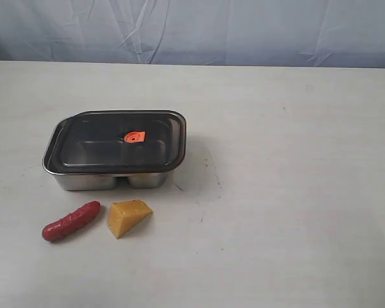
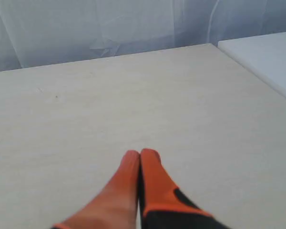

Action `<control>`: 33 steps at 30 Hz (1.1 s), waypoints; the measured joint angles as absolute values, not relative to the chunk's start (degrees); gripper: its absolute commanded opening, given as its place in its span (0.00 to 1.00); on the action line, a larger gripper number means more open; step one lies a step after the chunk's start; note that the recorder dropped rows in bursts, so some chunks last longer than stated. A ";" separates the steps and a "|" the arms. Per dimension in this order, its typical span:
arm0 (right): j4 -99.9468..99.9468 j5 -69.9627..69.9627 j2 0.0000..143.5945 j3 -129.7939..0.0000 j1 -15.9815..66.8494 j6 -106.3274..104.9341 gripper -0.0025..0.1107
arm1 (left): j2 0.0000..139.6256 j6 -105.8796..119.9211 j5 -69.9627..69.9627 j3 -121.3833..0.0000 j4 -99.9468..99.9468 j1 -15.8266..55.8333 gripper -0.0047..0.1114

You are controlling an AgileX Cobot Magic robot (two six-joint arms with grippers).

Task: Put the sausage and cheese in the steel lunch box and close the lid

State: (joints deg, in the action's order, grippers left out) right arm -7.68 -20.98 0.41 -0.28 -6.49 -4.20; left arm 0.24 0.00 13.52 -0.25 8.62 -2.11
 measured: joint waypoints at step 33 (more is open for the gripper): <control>-51.50 -42.70 63.77 -54.44 -6.49 -26.29 0.24 | 0.24 0.00 13.52 -0.25 8.62 -2.11 0.04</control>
